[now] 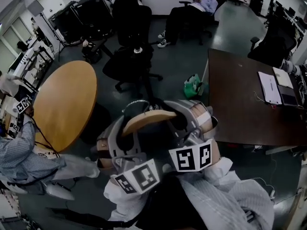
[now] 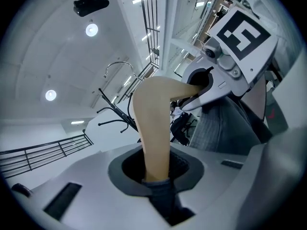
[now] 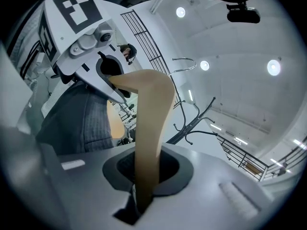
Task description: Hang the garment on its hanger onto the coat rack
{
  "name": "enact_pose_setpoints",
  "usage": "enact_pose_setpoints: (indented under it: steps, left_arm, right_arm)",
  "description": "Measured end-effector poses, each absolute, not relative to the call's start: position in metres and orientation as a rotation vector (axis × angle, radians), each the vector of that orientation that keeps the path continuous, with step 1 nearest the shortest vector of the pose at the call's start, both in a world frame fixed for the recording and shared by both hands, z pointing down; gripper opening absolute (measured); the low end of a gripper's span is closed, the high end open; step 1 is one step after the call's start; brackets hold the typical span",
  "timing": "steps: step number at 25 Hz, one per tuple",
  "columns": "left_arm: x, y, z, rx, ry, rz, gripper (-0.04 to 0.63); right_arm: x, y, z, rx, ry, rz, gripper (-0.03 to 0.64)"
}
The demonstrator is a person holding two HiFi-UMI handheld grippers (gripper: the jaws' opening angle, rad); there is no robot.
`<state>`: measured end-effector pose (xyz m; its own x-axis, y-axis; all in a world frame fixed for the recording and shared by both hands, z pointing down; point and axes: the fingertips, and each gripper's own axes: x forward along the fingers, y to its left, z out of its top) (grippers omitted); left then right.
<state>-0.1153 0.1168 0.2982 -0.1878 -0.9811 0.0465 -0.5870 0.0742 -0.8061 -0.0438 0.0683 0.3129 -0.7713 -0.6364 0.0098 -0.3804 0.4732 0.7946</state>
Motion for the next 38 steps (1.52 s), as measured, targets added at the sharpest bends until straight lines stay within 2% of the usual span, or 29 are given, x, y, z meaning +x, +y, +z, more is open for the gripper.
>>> enact_pose_setpoints:
  steps: [13, 22, 38]
  left_arm:
    - [-0.219, -0.055, 0.308, -1.566, 1.829, -0.938, 0.060]
    - [-0.247, -0.180, 0.254, -1.529, 1.802, -0.853, 0.060]
    - [-0.276, -0.292, 0.216, -1.591, 1.705, -0.773, 0.060]
  right_arm:
    - [-0.147, -0.103, 0.318, 0.891, -2.378, -1.238, 0.025]
    - [-0.174, -0.228, 0.262, 0.980, -2.331, -1.338, 0.025]
    - [-0.199, -0.332, 0.221, 1.093, -2.237, -1.365, 0.028]
